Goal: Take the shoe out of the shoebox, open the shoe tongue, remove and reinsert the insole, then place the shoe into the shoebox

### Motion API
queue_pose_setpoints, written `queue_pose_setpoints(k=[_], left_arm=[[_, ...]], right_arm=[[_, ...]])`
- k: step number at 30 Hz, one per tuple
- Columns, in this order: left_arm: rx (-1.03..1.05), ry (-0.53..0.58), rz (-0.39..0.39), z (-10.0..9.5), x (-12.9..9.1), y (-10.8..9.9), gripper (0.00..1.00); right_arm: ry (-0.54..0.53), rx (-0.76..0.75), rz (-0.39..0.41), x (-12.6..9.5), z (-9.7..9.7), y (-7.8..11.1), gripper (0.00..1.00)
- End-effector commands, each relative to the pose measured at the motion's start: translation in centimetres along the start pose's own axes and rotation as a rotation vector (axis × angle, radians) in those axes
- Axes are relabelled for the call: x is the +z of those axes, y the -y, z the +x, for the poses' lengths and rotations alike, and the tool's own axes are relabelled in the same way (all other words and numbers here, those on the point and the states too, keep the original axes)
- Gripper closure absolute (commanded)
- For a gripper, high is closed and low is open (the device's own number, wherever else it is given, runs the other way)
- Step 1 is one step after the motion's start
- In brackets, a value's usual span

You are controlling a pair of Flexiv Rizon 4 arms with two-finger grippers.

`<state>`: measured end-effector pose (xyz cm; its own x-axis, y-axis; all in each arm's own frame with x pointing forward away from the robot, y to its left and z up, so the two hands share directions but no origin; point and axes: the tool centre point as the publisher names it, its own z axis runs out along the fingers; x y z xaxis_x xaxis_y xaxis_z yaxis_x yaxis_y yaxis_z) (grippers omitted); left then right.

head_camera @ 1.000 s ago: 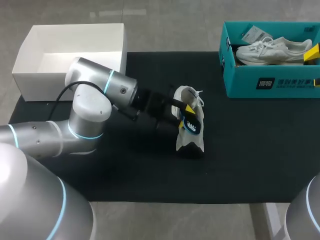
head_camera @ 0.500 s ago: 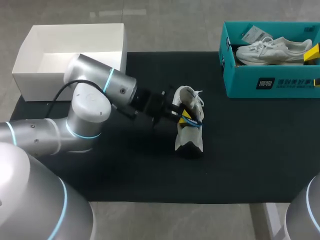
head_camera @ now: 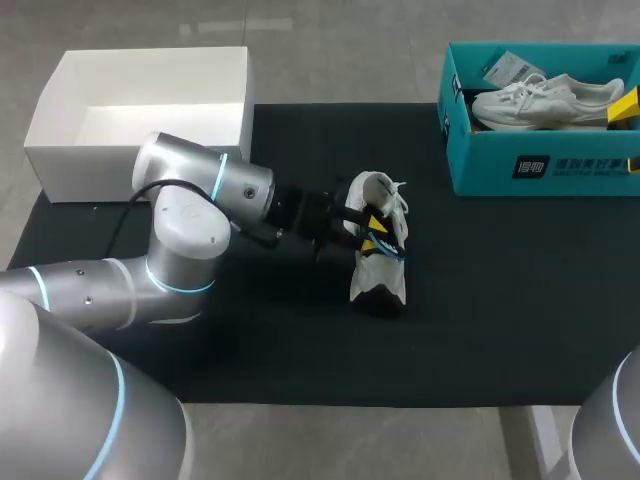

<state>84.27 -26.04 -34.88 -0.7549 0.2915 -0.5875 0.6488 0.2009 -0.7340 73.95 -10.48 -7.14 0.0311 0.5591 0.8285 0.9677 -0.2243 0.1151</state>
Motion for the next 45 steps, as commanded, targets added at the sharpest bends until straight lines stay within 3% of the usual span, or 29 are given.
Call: queue_pose_setpoints(k=[1,6,10,11,12,13,27,38,39,40,41,44,45], left_arm=[[0.014,0.003,0.008,0.0,-1.0,1.4,0.00],[0.054,-0.004,0.023,-0.3,-1.9,3.3,0.03],[0.088,-0.029,0.020,-0.1,-1.8,3.8,0.32],[0.096,-0.038,0.017,0.0,-1.7,3.8,0.54],[0.103,-0.042,0.012,0.1,-1.7,3.7,0.82],[0.102,-0.053,0.010,0.2,-1.6,3.6,1.00],[0.203,-0.110,-0.074,0.6,-0.3,0.6,1.00],[0.186,-0.067,-0.121,-0.2,0.1,-1.5,1.00],[0.173,-0.062,-0.113,-0.2,0.0,-1.3,0.96],[0.168,-0.061,-0.108,-0.2,-0.1,-1.1,0.78],[0.158,-0.057,-0.092,-0.2,-0.3,-0.7,0.53],[0.147,-0.053,-0.070,-0.1,-0.9,0.5,0.30],[0.150,-0.054,-0.066,-0.1,-1.1,0.9,0.34]], right_arm=[[0.003,0.002,0.002,0.1,0.0,-0.1,0.00],[0.003,0.002,0.002,0.1,0.0,-0.1,0.00],[0.003,0.002,0.002,0.1,0.0,-0.1,0.00],[0.003,0.002,0.002,0.1,0.0,-0.1,0.00],[0.003,0.002,0.002,0.1,0.0,-0.1,0.00],[0.003,0.002,0.002,0.1,0.0,-0.1,0.00],[0.003,0.002,0.002,0.1,0.0,-0.1,0.00],[0.003,0.002,0.002,0.1,0.0,-0.1,0.00],[0.003,0.002,0.002,0.1,0.0,-0.1,0.00],[0.003,0.002,0.002,0.1,0.0,-0.1,0.00],[0.003,0.002,0.002,0.1,0.0,-0.1,0.00],[0.003,0.002,0.002,0.1,0.0,-0.1,0.00],[0.003,0.002,0.002,0.1,0.0,-0.1,0.00]])
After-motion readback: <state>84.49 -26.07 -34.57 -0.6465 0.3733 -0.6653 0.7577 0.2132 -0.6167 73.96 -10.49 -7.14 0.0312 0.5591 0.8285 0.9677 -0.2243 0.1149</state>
